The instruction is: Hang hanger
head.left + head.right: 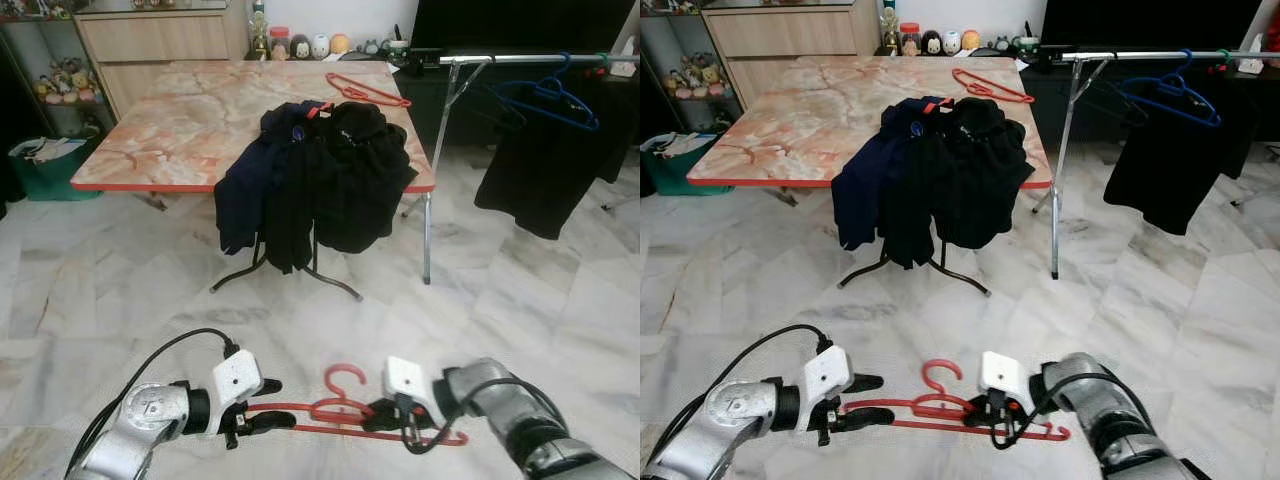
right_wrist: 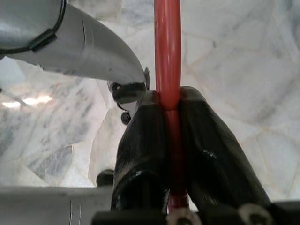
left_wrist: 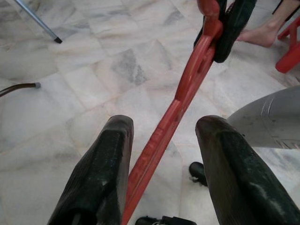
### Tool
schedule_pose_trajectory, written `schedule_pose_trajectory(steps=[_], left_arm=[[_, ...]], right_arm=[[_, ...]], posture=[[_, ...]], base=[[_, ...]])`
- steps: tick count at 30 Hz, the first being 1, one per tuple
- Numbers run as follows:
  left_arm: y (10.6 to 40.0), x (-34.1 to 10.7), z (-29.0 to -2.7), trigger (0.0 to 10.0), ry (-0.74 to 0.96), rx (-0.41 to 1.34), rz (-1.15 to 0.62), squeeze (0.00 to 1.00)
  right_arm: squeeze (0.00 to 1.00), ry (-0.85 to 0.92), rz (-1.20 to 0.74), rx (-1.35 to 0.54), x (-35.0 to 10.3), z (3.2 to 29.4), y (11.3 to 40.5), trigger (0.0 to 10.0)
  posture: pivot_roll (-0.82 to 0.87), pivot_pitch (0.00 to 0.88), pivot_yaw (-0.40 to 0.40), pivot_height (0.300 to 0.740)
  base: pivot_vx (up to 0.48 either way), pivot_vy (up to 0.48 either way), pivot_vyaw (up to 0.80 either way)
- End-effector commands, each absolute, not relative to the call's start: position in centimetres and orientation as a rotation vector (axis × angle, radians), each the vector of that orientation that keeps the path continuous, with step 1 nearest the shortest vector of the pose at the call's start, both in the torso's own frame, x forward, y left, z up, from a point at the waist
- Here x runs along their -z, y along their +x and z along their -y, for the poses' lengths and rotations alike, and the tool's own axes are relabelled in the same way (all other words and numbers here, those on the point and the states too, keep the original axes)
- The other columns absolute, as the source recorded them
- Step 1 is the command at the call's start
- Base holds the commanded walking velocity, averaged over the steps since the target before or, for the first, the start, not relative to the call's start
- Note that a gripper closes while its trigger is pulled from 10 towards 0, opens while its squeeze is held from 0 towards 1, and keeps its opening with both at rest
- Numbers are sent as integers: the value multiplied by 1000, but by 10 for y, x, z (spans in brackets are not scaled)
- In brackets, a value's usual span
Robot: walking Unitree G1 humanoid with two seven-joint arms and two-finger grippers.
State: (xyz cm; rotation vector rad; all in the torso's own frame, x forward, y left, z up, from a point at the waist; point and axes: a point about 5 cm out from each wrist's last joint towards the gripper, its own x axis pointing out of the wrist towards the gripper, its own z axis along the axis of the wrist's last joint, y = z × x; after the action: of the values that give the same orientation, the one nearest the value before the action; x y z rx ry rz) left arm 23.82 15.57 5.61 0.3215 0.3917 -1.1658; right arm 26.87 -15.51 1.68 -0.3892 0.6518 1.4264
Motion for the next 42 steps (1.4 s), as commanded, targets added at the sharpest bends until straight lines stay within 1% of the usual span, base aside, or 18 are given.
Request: schedule_pose_trajectory(steps=[1,2,7,16,26,32,39,42], left_arm=[[241,-53,-158,10000,302,1142,-412,0],[245,-51,-157,10000,264,1117,-417,0],[247,-44,-155,10000,238,1109,-435,0],[246,-35,-155,10000,228,1117,-471,0],[245,-34,-148,10000,180,1180,-498,0],[244,-35,-152,10000,199,1196,-514,0],[245,-32,-152,10000,209,1180,-510,0],[246,-32,-149,10000,208,1184,-506,0]], right_arm=[[0,-367,-644,-1427,-19,153,271,10000],[0,-346,-640,-1437,-19,148,271,10000],[0,-365,-664,-1466,-14,143,267,10000],[0,-320,-652,-1453,-12,136,266,10000],[0,-335,-597,-1393,-15,131,273,10000],[0,-378,-606,-1371,-12,129,273,10000],[0,-355,-604,-1363,-12,129,272,10000],[0,-331,-607,-1392,-12,127,271,10000]], posture=[[46,0,-44,716],[51,0,-46,716],[44,0,-49,716],[47,0,-52,716],[45,0,-56,716],[47,0,-58,716],[49,0,-59,716],[49,0,-59,716]], base=[[0,0,0],[0,0,0],[0,0,0],[0,0,0],[0,0,0],[0,0,0],[0,0,0],[0,0,0]])
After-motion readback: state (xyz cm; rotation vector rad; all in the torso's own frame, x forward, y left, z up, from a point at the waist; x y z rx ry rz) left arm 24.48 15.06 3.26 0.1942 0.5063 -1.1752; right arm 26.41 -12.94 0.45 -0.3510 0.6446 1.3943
